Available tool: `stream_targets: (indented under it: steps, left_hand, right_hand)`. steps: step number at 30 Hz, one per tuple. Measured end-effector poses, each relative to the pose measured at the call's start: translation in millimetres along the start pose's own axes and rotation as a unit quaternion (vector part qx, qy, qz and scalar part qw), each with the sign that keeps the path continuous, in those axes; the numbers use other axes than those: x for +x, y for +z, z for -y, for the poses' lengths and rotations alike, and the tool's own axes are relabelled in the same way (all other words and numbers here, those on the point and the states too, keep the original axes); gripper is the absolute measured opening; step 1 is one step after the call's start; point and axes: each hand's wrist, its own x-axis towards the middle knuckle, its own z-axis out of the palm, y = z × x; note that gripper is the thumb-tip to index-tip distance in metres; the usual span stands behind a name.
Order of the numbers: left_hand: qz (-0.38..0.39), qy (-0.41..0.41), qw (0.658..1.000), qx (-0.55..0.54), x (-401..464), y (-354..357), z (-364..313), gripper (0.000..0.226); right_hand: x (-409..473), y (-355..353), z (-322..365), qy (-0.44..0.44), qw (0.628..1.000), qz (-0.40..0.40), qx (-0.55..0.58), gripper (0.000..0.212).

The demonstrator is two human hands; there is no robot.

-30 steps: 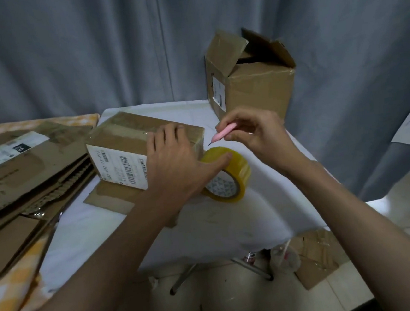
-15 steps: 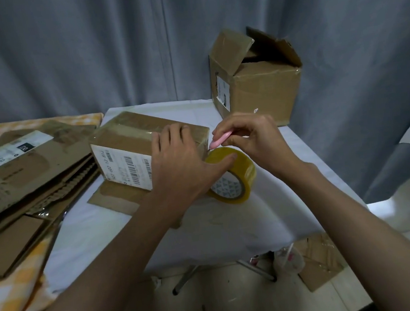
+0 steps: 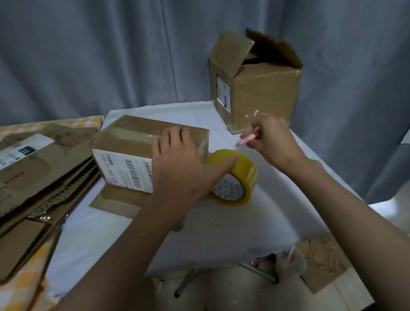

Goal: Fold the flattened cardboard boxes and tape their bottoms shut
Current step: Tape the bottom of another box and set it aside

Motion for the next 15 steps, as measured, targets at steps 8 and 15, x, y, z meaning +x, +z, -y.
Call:
stream_targets:
  steps: [8, 15]
  left_hand:
    - [0.001, 0.0, 1.0, 0.0, 0.3, 1.4, 2.0, 0.119]
    - [0.002, -0.004, 1.0, -0.002, 0.8, 0.8, 1.5, 0.118]
  right_hand:
    - [-6.9, 10.0, -32.2, 0.126, 0.968, 0.188, -0.109, 0.034]
    - [-4.2, -16.1, 18.7, 0.164, 0.958, 0.17, 0.16, 0.014]
